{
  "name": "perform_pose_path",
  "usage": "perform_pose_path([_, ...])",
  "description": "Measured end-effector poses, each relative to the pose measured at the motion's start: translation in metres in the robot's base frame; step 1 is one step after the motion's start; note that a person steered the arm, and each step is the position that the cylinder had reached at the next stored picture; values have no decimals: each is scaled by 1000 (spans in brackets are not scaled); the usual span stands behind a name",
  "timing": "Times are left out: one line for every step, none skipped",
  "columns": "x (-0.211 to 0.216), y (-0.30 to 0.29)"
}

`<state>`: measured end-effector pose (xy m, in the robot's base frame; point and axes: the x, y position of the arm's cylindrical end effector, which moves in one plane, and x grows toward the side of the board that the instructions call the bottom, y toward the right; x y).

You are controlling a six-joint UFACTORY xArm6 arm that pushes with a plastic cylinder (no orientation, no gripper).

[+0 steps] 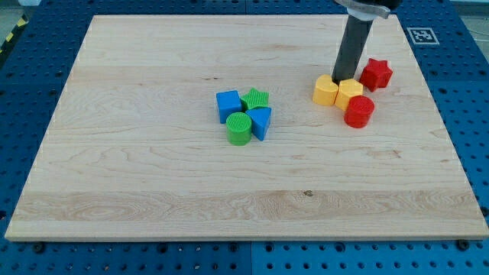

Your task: Move the red circle with yellow hexagon towards bottom right of the board

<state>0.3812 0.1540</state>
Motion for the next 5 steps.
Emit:
perform_pose_path([23,0])
perform_pose_path([44,0])
perform_pose_path([46,-1])
perform_pose_path([37,-3])
perform_pose_path([16,-3])
